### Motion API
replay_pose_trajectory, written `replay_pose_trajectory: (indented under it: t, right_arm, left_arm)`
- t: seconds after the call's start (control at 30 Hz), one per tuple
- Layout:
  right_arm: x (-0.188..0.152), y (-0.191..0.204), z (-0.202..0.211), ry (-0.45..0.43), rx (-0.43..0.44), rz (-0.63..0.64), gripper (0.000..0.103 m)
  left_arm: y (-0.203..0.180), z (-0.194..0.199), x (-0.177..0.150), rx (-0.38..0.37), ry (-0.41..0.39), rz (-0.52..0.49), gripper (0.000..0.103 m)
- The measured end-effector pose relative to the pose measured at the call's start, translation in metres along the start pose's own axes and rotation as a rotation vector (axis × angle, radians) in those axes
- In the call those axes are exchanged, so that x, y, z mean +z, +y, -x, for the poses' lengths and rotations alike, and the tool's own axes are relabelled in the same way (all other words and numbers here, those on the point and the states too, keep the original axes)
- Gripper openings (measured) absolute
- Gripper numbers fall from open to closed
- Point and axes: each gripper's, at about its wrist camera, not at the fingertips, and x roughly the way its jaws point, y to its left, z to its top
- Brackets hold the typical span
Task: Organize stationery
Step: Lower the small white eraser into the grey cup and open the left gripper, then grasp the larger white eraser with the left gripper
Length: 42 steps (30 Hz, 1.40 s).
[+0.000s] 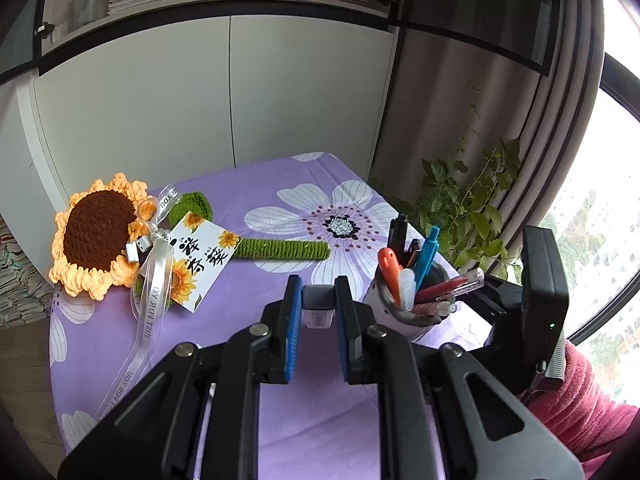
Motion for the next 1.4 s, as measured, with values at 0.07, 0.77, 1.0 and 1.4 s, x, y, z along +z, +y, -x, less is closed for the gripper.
replay_pose_trajectory:
  t: [0.07,0.77,1.0,1.4]
  right_arm:
    - [0.0,0.0,0.0,0.0,0.0,0.0,0.073]
    - [0.0,-0.001,-0.001,-0.001,0.008,-0.01,0.073]
    - [-0.001,-0.001,-0.002,-0.001,0.008,-0.01,0.073]
    - [-0.001,-0.001,-0.001,-0.001,0.008,-0.01,0.073]
  left_arm:
    - [-0.006,0.012,0.009,-0.03,-0.033,-0.008,0.014]
    - [-0.055,-0.033,0.012,-0.13,0.077,-0.124,0.016]
    - [-0.033,0.0,0.02,-0.089,-0.03,-0.057,0.044]
    - [0.057,-0.01,-0.031,0.144,0.091,0.165,0.045]
